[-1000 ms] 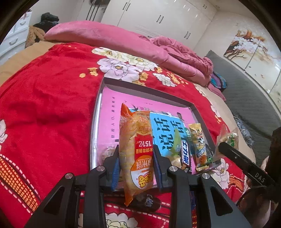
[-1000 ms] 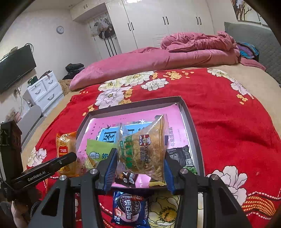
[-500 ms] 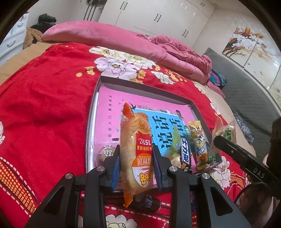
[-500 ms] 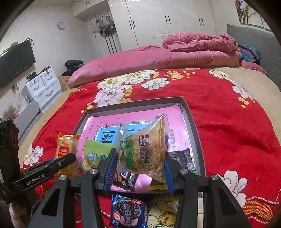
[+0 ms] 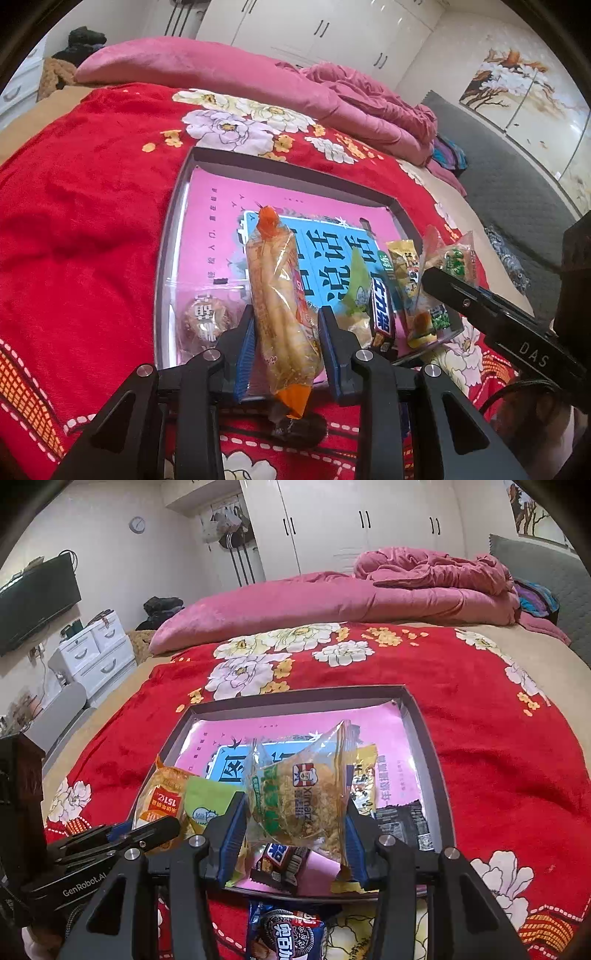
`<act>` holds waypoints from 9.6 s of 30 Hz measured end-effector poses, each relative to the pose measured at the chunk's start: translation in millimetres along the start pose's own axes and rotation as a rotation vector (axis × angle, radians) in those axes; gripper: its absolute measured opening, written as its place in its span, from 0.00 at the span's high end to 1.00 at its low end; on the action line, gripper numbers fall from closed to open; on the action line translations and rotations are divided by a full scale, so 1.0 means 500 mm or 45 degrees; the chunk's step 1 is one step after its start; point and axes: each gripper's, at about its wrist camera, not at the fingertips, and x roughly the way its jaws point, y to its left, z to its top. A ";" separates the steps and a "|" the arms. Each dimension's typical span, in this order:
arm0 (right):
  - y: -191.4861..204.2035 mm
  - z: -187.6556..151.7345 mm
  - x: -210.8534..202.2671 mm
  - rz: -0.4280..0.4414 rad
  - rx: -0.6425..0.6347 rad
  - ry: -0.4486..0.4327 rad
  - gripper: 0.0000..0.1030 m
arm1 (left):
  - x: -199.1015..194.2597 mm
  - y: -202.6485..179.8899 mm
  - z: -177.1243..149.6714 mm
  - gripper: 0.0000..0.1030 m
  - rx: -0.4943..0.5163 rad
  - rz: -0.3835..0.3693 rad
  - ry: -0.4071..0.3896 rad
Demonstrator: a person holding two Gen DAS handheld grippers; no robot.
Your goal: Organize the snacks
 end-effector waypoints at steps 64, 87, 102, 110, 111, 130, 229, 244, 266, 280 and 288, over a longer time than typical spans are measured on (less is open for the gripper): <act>0.009 -0.068 0.060 0.069 -0.008 0.146 0.52 | 0.008 0.021 0.021 0.68 -0.035 -0.026 -0.013; -0.010 -0.075 0.040 -0.020 -0.002 0.138 0.47 | 0.005 0.023 0.021 0.67 -0.031 0.002 -0.029; -0.025 -0.080 0.003 -0.043 0.020 0.123 0.46 | 0.003 0.023 0.025 0.61 -0.020 -0.009 -0.027; -0.039 -0.085 -0.022 -0.031 0.032 0.103 0.46 | -0.004 0.018 0.021 0.59 -0.014 -0.009 -0.027; -0.038 -0.085 -0.022 -0.035 0.024 0.103 0.46 | -0.008 0.018 0.021 0.58 -0.011 -0.003 -0.037; -0.035 -0.068 0.003 -0.097 0.002 0.092 0.46 | -0.032 0.041 0.024 0.55 -0.043 0.044 -0.069; -0.043 -0.092 -0.206 -0.084 0.060 -0.191 0.17 | -0.148 -0.052 -0.088 0.27 0.081 0.086 -0.007; -0.027 -0.108 -0.208 -0.061 0.040 -0.173 0.15 | -0.158 -0.043 -0.100 0.27 0.057 0.114 0.009; 0.006 -0.162 -0.126 -0.033 -0.018 0.012 0.14 | -0.098 -0.026 -0.116 0.27 0.045 0.106 0.125; -0.004 -0.187 -0.064 -0.061 -0.003 0.127 0.14 | -0.048 -0.036 -0.116 0.27 0.100 0.082 0.186; 0.001 -0.186 -0.032 -0.104 -0.016 0.148 0.14 | -0.033 -0.026 -0.102 0.27 0.106 0.086 0.185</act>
